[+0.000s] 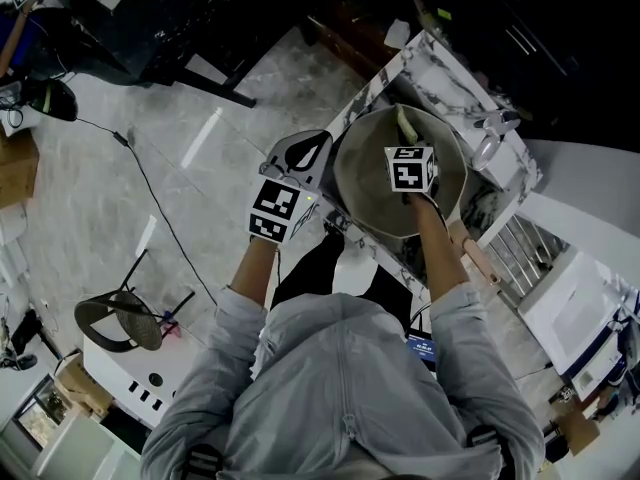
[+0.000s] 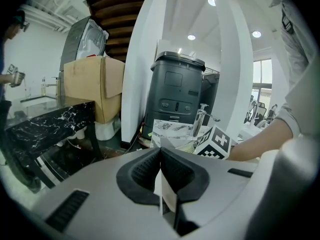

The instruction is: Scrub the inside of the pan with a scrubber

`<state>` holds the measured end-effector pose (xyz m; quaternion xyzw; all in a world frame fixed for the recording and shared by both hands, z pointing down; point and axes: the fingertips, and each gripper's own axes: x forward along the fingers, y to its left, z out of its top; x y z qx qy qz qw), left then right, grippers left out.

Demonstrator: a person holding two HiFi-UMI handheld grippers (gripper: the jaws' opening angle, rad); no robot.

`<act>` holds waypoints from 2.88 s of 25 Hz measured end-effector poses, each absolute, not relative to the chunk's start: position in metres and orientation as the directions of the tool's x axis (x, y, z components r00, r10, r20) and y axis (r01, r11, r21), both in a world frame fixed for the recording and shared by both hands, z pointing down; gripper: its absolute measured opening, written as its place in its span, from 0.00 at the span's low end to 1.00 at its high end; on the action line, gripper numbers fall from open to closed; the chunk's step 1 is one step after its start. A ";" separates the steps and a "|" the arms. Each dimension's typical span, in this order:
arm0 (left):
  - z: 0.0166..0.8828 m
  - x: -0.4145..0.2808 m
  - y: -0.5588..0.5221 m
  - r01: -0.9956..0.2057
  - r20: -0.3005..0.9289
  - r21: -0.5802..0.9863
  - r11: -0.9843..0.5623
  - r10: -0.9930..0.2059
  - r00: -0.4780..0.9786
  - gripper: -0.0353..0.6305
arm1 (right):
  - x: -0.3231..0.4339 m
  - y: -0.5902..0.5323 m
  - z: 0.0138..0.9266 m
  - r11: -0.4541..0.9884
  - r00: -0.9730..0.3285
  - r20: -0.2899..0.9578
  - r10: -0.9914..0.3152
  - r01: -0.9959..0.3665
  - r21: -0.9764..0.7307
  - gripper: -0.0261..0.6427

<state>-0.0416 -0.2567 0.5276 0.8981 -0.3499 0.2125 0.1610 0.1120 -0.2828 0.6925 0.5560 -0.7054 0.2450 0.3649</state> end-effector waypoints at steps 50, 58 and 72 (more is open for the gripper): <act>0.498 -0.039 -0.213 -0.679 0.481 0.125 -0.724 -0.554 0.679 0.09 | -0.016 -0.101 0.680 0.803 -0.603 0.730 0.322 -0.234 -0.547 0.16; 0.492 -0.028 -0.208 -0.661 0.472 0.130 -0.739 -0.541 0.696 0.09 | 0.013 -0.061 0.665 0.668 -0.514 0.649 0.562 -0.180 -0.722 0.16; 0.483 -0.021 -0.195 -0.642 0.457 0.134 -0.755 -0.528 0.716 0.09 | 0.083 -0.030 0.662 0.680 -0.168 0.719 0.675 -0.237 -0.694 0.16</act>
